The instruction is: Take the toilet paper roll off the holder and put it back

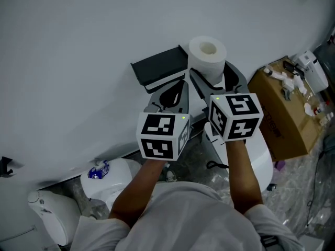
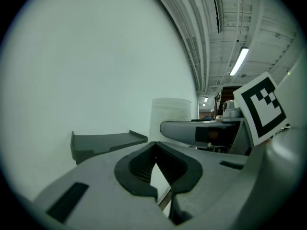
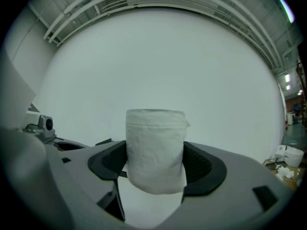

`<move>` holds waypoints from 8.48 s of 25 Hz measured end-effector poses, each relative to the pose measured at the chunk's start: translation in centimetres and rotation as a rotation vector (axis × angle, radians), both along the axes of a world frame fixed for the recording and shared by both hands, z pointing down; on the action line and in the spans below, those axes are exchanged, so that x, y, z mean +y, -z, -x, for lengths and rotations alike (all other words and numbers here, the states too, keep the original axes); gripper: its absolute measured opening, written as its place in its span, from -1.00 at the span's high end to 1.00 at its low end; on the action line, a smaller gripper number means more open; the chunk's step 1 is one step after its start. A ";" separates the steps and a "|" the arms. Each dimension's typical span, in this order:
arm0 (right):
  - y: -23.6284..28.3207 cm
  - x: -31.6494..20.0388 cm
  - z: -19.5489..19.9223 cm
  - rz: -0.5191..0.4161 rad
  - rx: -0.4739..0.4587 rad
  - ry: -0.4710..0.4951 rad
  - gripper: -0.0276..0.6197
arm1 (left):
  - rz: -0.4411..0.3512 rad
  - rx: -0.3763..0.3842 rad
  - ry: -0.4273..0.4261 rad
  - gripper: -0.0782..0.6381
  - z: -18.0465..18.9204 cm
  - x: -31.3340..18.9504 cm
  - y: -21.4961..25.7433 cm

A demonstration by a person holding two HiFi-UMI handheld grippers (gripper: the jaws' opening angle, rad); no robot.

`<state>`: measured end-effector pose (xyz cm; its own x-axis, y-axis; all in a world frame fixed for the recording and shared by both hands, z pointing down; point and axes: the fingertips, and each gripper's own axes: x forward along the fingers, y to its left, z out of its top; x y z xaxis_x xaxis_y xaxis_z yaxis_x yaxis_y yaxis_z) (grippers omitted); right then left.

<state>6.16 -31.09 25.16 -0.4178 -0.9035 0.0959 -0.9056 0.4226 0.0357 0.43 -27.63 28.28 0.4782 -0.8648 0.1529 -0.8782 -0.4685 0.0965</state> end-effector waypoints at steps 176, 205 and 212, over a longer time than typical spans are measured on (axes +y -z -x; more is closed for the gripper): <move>-2.0 3.2 10.2 0.014 -0.026 0.319 0.15 | 0.040 0.024 0.270 0.77 8.7 3.2 -2.8; -4.9 9.0 6.7 0.058 0.017 0.368 0.91 | 0.031 0.003 0.269 0.77 4.1 6.9 -2.7; -5.0 9.4 6.6 0.065 0.019 0.369 0.91 | 0.035 0.001 0.262 0.77 3.9 7.2 -2.9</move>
<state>-0.43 -21.68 30.21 -0.7118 -0.6843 0.1586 -0.6914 0.7223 0.0135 -3.45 -20.48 31.14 0.2392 -0.9533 0.1846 -0.9689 -0.2218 0.1100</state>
